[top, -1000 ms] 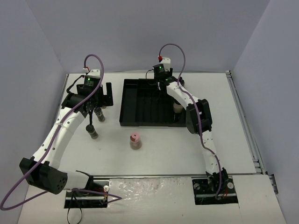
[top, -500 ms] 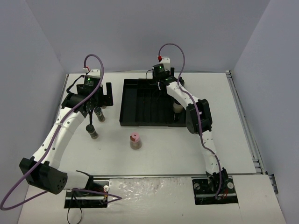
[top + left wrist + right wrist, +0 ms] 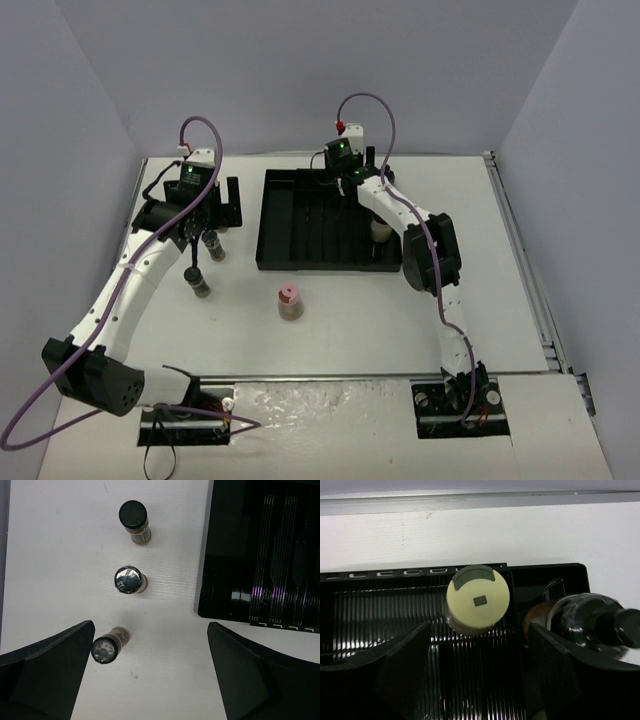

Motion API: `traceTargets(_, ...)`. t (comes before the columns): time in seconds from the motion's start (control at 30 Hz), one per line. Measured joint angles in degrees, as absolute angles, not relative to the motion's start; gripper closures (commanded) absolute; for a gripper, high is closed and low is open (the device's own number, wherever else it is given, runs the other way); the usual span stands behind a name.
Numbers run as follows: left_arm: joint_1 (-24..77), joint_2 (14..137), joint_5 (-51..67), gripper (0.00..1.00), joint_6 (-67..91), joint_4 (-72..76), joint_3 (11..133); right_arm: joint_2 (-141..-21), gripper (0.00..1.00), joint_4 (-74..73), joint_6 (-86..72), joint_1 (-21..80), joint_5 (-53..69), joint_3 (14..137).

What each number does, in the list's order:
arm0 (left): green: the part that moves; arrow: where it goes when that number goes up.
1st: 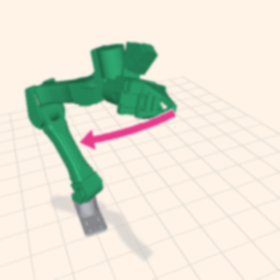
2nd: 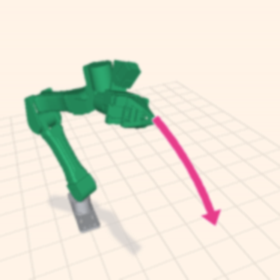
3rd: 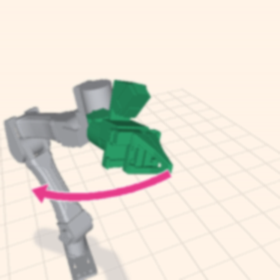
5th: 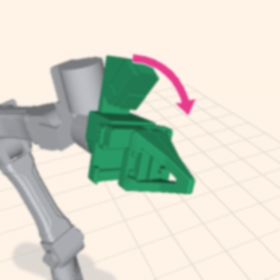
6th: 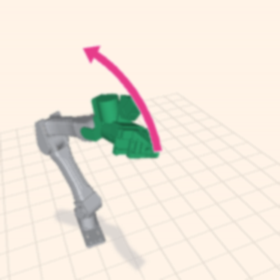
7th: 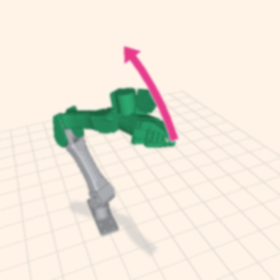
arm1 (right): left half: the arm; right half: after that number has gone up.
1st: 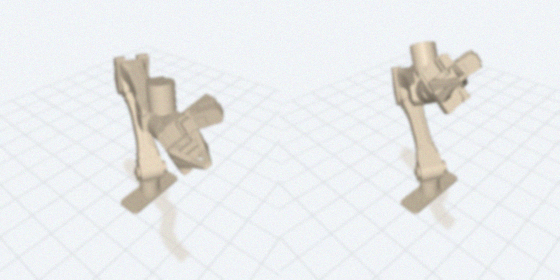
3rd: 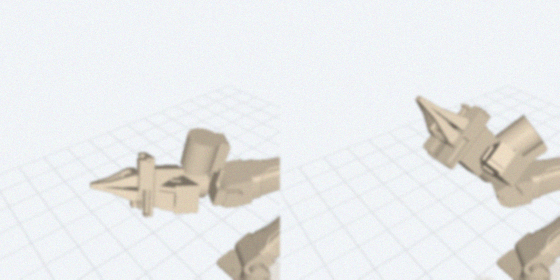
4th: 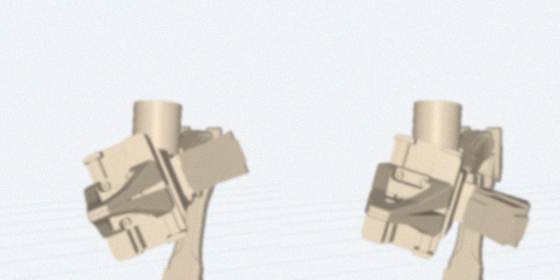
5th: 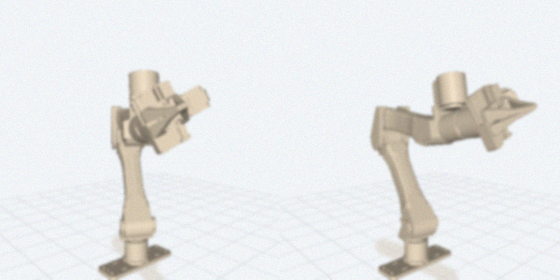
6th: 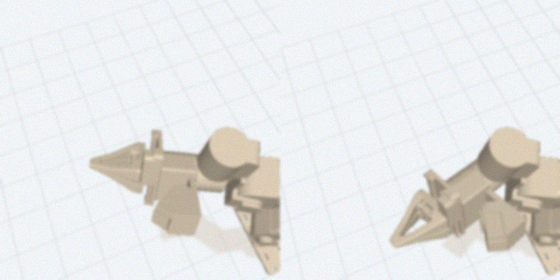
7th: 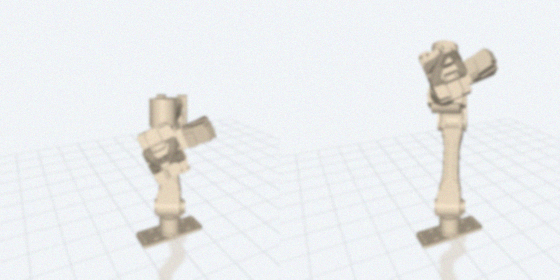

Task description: Organize the condiment bottles

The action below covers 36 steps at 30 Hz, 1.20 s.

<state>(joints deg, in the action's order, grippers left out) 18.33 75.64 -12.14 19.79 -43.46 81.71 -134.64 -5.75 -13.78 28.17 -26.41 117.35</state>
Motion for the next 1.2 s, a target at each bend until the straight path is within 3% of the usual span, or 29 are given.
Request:
traceTargets(0.37,18.3,75.6,-12.6,0.06,19.8,-43.5,81.7,-113.0,0.25,-7.3,-14.6,40.3,-29.0,104.1)
traceTargets(0.57,18.3,75.5,-13.7,0.07,20.0,-43.5,81.7,-101.4,0.25,-7.4,-18.1,46.6,-26.5,87.6)
traceTargets(0.83,18.3,72.8,-16.8,0.07,21.2,-43.2,81.7,-93.8,0.25,-7.3,-22.1,55.3,-25.1,72.8)
traceTargets(1.2,18.3,71.5,-18.1,0.07,21.7,-43.0,81.4,-89.1,0.25,-5.4,-26.9,64.7,-25.7,68.2)
